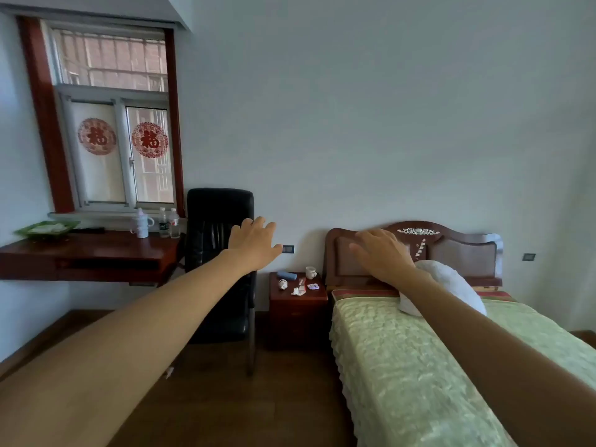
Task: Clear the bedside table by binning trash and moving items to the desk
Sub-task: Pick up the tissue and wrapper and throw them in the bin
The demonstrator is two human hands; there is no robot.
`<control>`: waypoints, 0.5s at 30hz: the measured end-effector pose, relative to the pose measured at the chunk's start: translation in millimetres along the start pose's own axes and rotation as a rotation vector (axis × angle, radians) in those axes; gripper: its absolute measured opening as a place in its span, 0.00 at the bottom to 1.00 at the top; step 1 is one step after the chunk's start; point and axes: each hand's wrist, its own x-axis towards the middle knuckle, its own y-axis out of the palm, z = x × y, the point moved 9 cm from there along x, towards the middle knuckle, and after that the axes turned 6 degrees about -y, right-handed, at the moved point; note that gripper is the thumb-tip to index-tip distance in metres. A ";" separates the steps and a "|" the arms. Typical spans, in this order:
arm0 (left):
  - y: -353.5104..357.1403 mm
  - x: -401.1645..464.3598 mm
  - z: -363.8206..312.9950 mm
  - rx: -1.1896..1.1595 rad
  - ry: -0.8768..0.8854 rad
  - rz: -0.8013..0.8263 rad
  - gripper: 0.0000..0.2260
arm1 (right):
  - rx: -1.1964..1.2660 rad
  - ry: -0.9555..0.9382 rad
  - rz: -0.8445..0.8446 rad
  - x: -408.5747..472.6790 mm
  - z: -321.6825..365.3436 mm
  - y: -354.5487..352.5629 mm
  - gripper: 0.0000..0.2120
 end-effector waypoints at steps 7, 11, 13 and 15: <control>42.0 87.1 -44.7 0.001 -0.020 0.024 0.23 | -0.020 -0.021 0.019 82.7 -72.6 24.7 0.21; 70.6 123.6 -55.2 0.005 -0.043 0.051 0.24 | -0.008 -0.031 0.032 115.2 -96.0 52.8 0.21; 86.3 142.4 -57.3 0.008 -0.046 0.052 0.24 | -0.003 -0.031 0.036 131.8 -107.1 70.0 0.21; 103.7 161.6 -54.9 0.003 -0.054 0.063 0.24 | 0.004 -0.034 0.043 150.8 -115.9 87.8 0.21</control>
